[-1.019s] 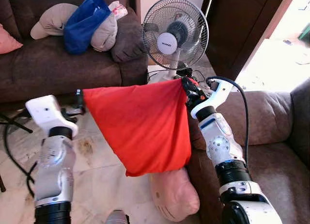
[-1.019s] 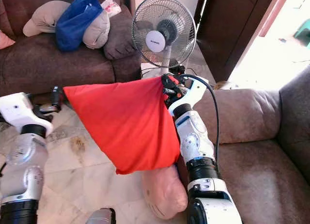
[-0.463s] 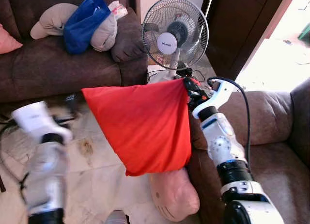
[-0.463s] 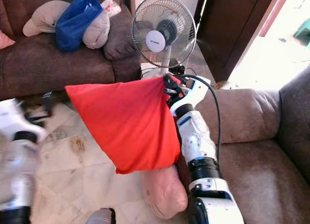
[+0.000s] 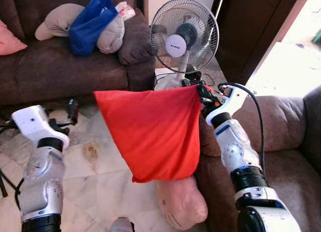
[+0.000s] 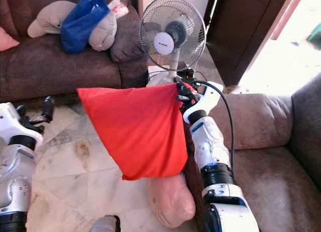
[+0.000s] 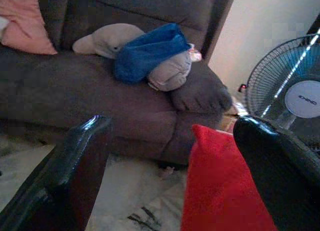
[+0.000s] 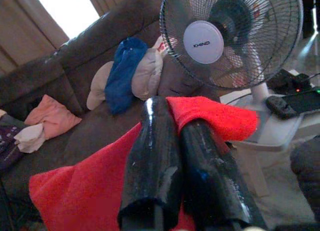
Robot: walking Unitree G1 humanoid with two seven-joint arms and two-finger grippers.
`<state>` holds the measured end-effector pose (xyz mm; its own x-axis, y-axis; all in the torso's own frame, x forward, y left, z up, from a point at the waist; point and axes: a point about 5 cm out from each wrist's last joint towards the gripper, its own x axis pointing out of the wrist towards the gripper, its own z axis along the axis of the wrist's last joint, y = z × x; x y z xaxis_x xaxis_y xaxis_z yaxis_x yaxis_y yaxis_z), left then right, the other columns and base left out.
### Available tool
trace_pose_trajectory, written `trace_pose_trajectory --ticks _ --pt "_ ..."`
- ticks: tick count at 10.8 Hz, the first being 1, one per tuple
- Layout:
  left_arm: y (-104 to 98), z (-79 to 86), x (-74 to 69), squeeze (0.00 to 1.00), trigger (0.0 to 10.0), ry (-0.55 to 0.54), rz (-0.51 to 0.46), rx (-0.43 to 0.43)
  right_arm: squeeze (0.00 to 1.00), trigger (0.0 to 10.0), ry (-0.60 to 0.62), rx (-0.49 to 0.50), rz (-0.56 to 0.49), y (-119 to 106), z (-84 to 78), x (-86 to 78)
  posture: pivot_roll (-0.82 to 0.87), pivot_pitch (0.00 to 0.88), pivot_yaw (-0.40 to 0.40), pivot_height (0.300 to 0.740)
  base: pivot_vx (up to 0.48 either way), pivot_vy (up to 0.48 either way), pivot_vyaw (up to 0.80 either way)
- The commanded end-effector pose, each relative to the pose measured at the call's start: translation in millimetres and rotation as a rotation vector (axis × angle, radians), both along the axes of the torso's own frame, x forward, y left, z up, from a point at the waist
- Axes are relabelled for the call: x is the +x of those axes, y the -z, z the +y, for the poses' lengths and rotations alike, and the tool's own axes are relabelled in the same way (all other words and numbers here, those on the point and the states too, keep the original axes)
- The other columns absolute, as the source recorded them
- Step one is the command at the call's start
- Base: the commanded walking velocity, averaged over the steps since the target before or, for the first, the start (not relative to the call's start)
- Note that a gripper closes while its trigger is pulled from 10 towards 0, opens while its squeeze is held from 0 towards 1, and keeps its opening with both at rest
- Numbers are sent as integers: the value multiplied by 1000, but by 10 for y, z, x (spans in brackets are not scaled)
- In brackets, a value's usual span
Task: Move the pillow to the sofa from floor
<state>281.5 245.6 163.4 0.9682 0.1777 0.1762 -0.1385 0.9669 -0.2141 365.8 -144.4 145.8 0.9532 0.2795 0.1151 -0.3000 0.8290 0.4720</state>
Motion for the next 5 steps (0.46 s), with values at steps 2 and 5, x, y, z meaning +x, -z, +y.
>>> trace_pose_trajectory --ticks 2,5 --pt "-51 -92 15 0 10000 40 -11 14 0 10000 90 -23 -57 -99 -233 2 182 45 -73 740 0 0 0" --pt "-67 -132 29 0 10000 62 -19 12 0 10000 152 -65 -9 -3 -379 -20 185 51 -71 740 0 0 0"
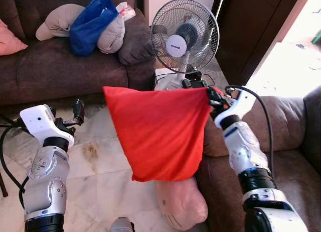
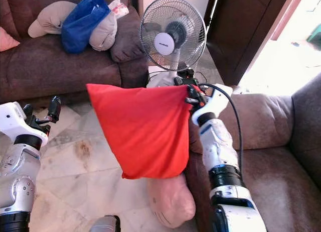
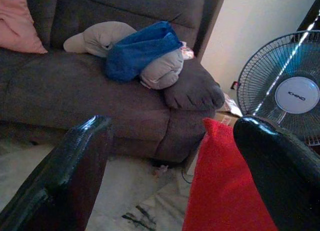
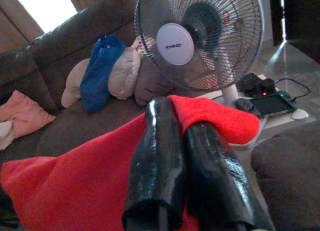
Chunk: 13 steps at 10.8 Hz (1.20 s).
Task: Move the pillow to the sofa from floor
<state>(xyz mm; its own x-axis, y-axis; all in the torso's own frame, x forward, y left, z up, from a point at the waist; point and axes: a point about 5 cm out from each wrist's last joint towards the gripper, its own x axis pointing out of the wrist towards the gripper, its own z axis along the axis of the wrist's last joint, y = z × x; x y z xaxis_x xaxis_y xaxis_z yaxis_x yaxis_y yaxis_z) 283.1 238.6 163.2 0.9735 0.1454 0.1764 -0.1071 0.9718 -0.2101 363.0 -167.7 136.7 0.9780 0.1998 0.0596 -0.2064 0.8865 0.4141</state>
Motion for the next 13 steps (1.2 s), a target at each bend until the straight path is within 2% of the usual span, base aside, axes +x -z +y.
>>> trace_pose_trajectory --ticks 1,9,12,13 --pt "-59 -86 17 0 10000 36 -16 6 0 10000 81 -42 -16 -35 -204 -11 182 54 -70 740 0 0 0" --pt "-46 -234 68 0 10000 81 -14 -20 0 10000 139 -94 -20 -6 -429 -93 166 70 -60 740 0 0 0" --pt "-50 -259 81 0 10000 90 -15 -25 0 10000 177 -145 17 78 -510 -149 165 70 -59 740 0 0 0" --pt "-46 -264 82 0 10000 91 -13 -26 0 10000 206 -200 59 142 -546 -162 165 69 -59 740 0 0 0"
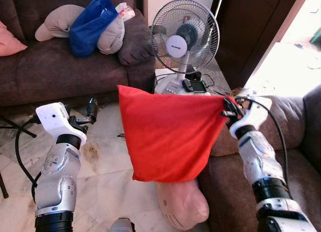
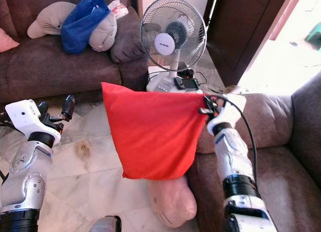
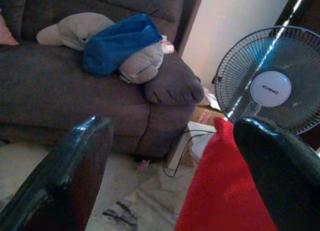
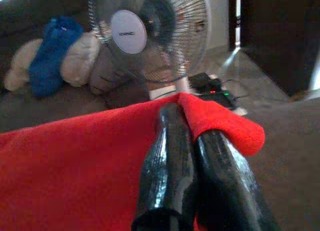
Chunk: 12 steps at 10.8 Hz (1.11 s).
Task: Move the pillow to the sofa from floor
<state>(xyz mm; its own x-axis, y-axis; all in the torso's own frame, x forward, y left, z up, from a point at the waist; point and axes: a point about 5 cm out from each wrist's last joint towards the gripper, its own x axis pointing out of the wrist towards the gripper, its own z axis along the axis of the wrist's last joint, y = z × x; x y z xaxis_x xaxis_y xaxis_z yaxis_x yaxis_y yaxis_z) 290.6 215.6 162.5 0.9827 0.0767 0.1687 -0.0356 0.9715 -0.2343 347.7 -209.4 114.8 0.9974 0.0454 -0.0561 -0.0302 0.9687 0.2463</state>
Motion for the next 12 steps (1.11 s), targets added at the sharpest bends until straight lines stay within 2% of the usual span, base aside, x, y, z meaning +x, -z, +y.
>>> trace_pose_trajectory --ticks 1,5,7,8,9,10,12 --pt "-48 -42 10 0 10000 17 -17 -5 0 10000 82 -31 -15 -35 -171 -21 168 64 -60 740 0 0 0" --pt "-45 -58 17 0 10000 22 -18 -7 0 10000 111 -31 -8 -16 -170 -28 168 51 -60 740 0 0 0" --pt "0 0 9 0 10000 -8 2 7 0 10000 111 -31 -9 -15 -166 -30 168 47 -61 740 0 0 0" --pt "39 73 -2 0 10000 -46 16 16 0 10000 136 -61 23 14 -201 -42 165 51 -62 740 0 0 0" --pt "58 142 -17 0 10000 -75 23 22 0 10000 225 -120 103 113 -345 -88 165 52 -66 740 0 0 0" --pt "55 145 -17 0 10000 -79 22 23 0 10000 275 -123 126 150 -427 -119 166 53 -66 740 0 0 0" --pt "54 141 -14 0 10000 -80 21 21 0 10000 303 -124 140 170 -465 -135 162 55 -68 740 0 0 0"
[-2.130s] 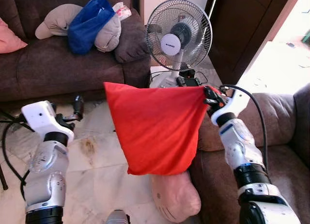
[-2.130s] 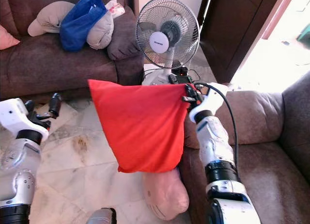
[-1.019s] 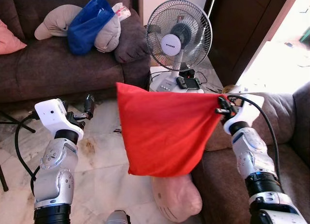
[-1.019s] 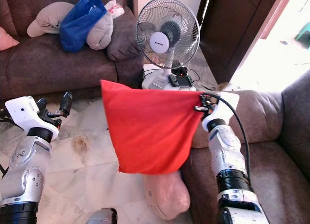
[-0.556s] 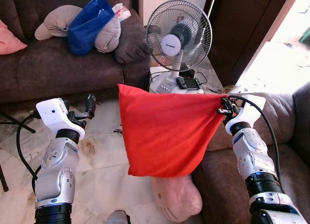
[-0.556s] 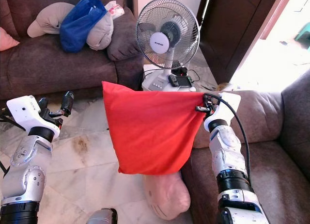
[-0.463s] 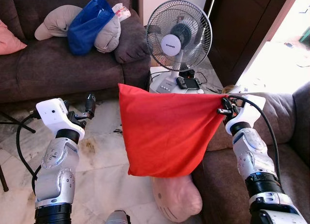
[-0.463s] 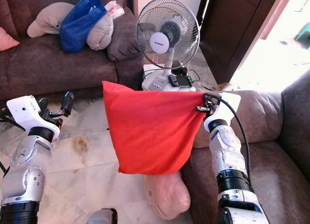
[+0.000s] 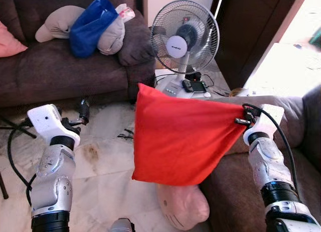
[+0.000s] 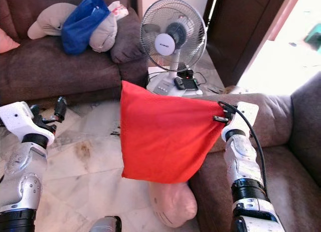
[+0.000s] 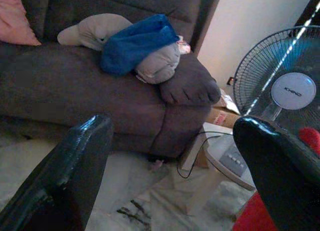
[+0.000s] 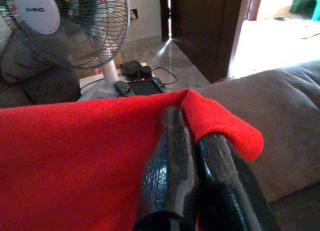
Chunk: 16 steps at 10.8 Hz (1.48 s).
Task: Move the pillow to the sofa from floor
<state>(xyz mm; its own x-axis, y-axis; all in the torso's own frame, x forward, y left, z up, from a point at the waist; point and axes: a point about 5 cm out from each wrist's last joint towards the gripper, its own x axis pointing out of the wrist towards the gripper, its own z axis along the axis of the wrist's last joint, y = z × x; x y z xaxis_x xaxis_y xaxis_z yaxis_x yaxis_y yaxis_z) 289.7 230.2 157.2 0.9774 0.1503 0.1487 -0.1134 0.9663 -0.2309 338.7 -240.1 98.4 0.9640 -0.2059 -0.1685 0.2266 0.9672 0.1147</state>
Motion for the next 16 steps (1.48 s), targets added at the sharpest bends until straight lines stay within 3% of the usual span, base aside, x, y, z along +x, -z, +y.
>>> trace_pose_trajectory --ticks 1,3,4,5,8,10,12,13,14,16 --pt "-1 -13 3 0 10000 -3 -1 17 0 10000 55 3 2 -6 -137 -37 163 57 -68 740 0 0 0" --pt "-2 -32 14 0 10000 5 -4 13 0 10000 46 -13 -1 -11 -98 -24 163 61 -67 740 0 0 0" --pt "-6 -51 18 0 10000 12 -6 11 0 10000 -29 32 -67 -68 1 0 162 63 -66 740 0 0 0" --pt "-9 -81 28 0 10000 26 -8 8 0 10000 -211 110 -162 -171 249 24 158 65 -64 740 0 0 0" --pt "-30 -128 34 0 10000 57 -20 -2 0 10000 -377 146 -223 -240 557 39 165 69 -67 740 0 0 0" --pt "28 -53 19 0 10000 33 -6 -32 0 10000 -425 140 -234 -264 620 44 165 69 -71 740 0 0 0" --pt "133 114 18 0 10000 38 15 -126 0 10000 -470 137 -246 -293 638 28 159 66 -74 740 0 0 0" --pt "164 186 18 639 10000 18 20 -146 0 10000 -473 135 -246 -293 637 26 160 65 -75 740 0 0 0" --pt "181 337 25 1000 10000 11 7 -184 0 10000 -476 131 -244 -292 633 24 160 63 -76 740 0 0 0" --pt "252 457 94 1000 10000 65 39 -192 0 10000 -484 128 -246 -299 631 23 154 63 -78 740 0 0 0"
